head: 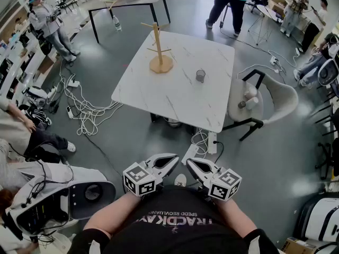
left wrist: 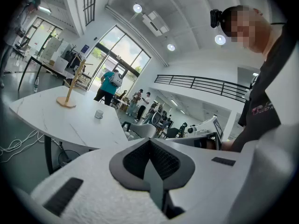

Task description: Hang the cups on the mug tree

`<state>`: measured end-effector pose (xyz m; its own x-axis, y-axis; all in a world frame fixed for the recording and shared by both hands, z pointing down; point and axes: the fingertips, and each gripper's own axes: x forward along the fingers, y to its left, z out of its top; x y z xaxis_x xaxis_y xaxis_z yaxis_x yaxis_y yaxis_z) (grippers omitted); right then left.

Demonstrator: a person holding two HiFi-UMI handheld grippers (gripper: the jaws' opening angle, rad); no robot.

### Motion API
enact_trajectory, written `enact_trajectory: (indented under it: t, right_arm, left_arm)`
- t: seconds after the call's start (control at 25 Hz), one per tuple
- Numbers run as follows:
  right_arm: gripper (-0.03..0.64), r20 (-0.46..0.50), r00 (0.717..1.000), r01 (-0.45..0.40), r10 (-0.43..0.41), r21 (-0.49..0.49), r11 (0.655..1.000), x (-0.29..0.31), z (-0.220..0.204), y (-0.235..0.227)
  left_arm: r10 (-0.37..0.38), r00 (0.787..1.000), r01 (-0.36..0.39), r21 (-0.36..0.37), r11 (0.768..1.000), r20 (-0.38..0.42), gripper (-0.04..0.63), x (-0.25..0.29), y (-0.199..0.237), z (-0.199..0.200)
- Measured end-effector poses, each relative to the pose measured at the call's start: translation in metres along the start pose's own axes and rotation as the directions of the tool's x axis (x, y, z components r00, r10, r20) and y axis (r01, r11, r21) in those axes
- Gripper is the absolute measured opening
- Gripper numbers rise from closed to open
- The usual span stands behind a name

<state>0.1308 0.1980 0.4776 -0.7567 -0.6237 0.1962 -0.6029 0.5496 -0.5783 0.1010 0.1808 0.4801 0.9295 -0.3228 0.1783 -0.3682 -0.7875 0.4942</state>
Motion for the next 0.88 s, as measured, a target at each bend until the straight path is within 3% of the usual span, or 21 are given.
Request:
enact_trajectory:
  t: [0.88]
  right_arm:
    - [0.011,0.019,1.000,0.000,0.000,0.018,1.000,0.0030,0.0076,-0.0064]
  left_arm:
    - [-0.002,1.000,0.002,0.000,1.000,-0.006,-0.003,0.0046,0.0056,0.0037]
